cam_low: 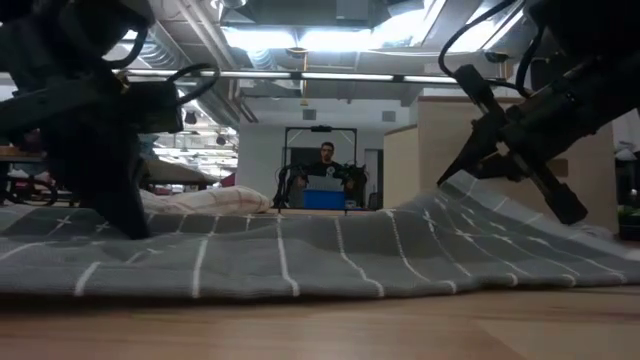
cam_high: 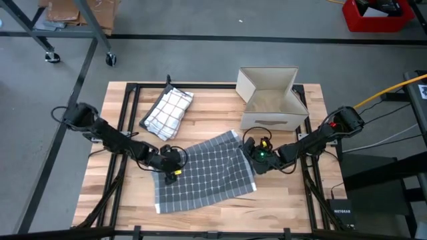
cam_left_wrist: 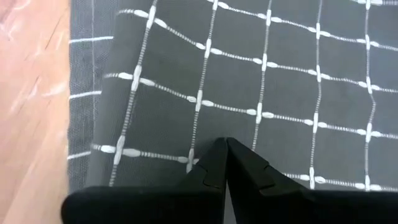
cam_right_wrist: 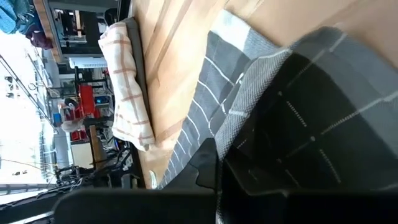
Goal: Fold towel
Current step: Fold the gray white kitchen towel
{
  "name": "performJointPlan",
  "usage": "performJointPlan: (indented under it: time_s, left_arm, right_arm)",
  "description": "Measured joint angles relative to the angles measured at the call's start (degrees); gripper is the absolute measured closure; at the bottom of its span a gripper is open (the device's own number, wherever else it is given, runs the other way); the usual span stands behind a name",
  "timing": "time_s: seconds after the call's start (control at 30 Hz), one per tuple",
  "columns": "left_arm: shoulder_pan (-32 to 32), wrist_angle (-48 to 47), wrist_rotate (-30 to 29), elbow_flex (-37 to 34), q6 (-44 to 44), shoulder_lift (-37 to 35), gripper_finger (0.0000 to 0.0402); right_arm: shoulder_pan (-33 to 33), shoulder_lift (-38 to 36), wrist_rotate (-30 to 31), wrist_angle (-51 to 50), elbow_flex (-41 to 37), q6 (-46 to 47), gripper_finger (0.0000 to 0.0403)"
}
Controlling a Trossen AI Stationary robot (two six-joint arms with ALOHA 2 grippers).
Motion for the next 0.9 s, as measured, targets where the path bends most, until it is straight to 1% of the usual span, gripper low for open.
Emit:
performJointPlan:
  time_s: [0.1,0.2,0.27,0.4,0.5,0.67,0.8,0.9]
  left_arm:
    - [-0.21,1.57,-0.11,-0.02,-1.53,3.12,0.04]
    - [-0.95,4.88,1.41,0.13,-1.42,5.37,0.04]
    - [-1.77,6.19,1.84,0.11,-1.4,6.14,0.04]
    - [-3.41,6.32,2.15,0.11,-1.4,6.44,0.04]
    - [-4.46,6.26,1.76,0.07,-1.37,6.53,0.04]
    - [-5.03,6.38,1.47,-0.02,-1.37,6.59,0.0399]
    - [-5.03,6.75,1.39,-0.09,-1.53,6.66,0.0399]
    - [-5.15,8.5,2.36,-0.23,-1.59,6.81,0.04]
  right_arm:
    - [0.0,0.0,0.59,0.65,0.0,0.2,0.0398]
    - [-0.93,0.0,2.79,0.57,0.0,2.43,0.04]
    - [-2.5,0.0,3.88,0.48,0.0,2.5,0.04]
    - [-6.72,0.0,3.86,-0.81,0.0,1.1,0.0399]
    - [-9.94,0.0,2.4,-2.06,0.07,-0.02,0.0401]
    - [-14.22,0.88,-1.23,-1.27,0.17,-0.59,0.0395]
    - [-16.38,3.77,-4.47,-1.67,1.04,-0.59,0.0389]
    - [-17.56,6.61,-6.42,-1.56,2.5,-0.65,0.0388]
